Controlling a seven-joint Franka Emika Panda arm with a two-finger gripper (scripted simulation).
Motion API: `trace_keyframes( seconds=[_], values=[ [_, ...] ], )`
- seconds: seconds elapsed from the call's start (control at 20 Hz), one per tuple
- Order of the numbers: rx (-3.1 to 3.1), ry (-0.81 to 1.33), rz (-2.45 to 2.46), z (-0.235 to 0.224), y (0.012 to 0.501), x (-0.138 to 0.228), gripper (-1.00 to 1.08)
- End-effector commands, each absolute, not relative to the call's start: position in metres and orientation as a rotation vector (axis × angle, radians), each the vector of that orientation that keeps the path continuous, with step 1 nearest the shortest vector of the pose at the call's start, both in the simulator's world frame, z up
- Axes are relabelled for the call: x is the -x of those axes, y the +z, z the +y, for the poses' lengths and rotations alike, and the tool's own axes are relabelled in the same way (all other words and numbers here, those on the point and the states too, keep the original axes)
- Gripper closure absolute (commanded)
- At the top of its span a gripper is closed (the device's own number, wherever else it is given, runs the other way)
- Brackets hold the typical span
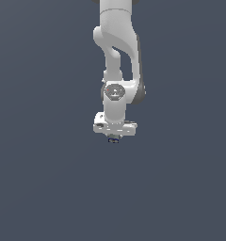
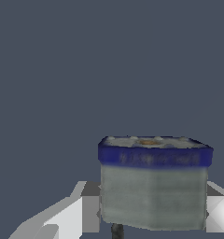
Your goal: Pick up the object and move it to a goal position.
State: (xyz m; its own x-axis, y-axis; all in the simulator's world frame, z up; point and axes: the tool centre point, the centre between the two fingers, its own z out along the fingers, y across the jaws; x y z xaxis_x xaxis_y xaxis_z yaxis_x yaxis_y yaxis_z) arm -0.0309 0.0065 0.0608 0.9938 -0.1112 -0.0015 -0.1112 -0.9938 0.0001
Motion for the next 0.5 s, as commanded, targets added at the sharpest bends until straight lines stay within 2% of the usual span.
trace_keyframes(
  seconds=[0.0, 0.45],
  values=[
    [-3.137, 0.0, -0.174, 0.015, 0.077, 0.042, 1.08],
    [-3.136, 0.0, -0.174, 0.049, 0.14, 0.086, 1.08]
  ],
)
